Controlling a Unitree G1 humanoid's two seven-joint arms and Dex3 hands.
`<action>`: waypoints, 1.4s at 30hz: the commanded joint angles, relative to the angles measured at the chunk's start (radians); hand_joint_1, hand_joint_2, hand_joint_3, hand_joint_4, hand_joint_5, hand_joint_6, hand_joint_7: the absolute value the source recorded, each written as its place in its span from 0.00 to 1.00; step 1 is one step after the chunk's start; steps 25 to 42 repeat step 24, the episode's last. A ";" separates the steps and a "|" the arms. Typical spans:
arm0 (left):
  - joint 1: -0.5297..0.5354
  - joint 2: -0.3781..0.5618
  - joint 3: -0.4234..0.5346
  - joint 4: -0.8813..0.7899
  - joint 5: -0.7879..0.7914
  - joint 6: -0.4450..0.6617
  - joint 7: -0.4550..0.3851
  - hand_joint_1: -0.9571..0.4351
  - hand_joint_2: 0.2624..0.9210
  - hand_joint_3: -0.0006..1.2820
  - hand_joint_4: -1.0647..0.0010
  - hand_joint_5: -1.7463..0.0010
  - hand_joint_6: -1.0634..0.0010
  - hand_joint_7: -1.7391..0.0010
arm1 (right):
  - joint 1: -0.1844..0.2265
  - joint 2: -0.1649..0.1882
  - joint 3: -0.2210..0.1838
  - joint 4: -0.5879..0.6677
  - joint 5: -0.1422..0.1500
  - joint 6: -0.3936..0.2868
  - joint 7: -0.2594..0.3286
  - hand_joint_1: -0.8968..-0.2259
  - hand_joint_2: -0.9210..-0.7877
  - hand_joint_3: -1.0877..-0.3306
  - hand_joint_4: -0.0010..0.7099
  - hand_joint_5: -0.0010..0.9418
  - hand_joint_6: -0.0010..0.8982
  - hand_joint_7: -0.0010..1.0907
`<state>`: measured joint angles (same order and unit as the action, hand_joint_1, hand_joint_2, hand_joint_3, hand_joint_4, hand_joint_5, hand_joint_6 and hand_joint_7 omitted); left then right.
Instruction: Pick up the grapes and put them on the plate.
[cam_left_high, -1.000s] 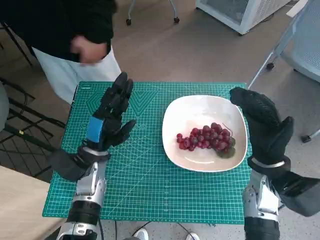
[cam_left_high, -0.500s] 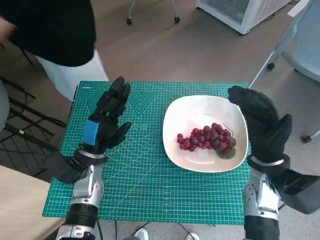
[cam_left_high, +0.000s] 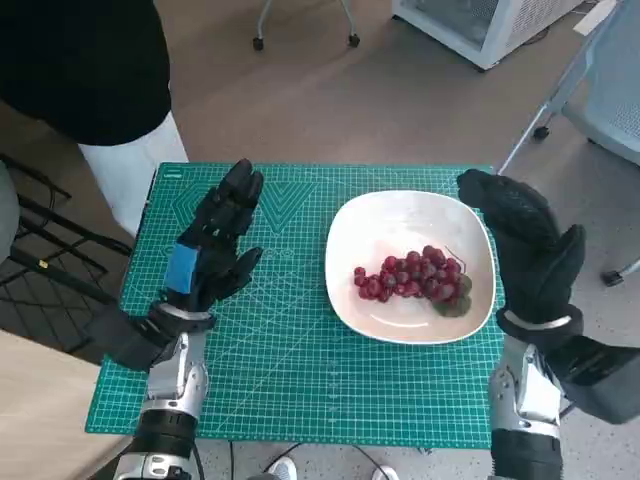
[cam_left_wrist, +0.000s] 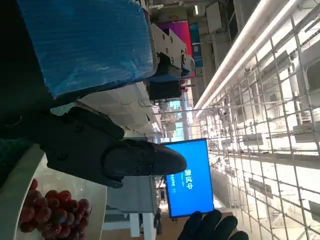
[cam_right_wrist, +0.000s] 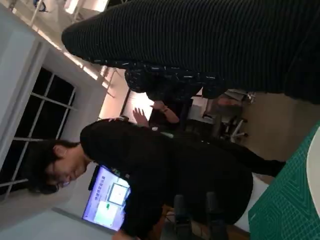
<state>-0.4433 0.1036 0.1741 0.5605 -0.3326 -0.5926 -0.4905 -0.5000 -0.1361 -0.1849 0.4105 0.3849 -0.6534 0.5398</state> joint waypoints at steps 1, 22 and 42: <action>0.016 -0.012 0.004 -0.020 -0.017 -0.003 -0.012 0.33 1.00 0.21 0.79 1.00 0.63 0.98 | 0.005 -0.001 0.010 0.009 -0.014 0.015 0.002 0.58 0.00 0.65 0.32 0.00 0.13 0.24; 0.043 -0.022 -0.011 -0.050 0.038 -0.031 0.027 0.33 1.00 0.21 0.78 1.00 0.63 0.99 | 0.031 -0.003 0.030 -0.022 -0.017 0.028 0.005 0.57 0.00 0.64 0.31 0.00 0.11 0.28; 0.046 -0.023 -0.013 -0.054 0.039 -0.029 0.028 0.33 1.00 0.21 0.77 0.99 0.63 0.99 | 0.033 -0.002 0.031 -0.025 -0.017 0.031 0.005 0.57 0.00 0.64 0.31 0.00 0.10 0.28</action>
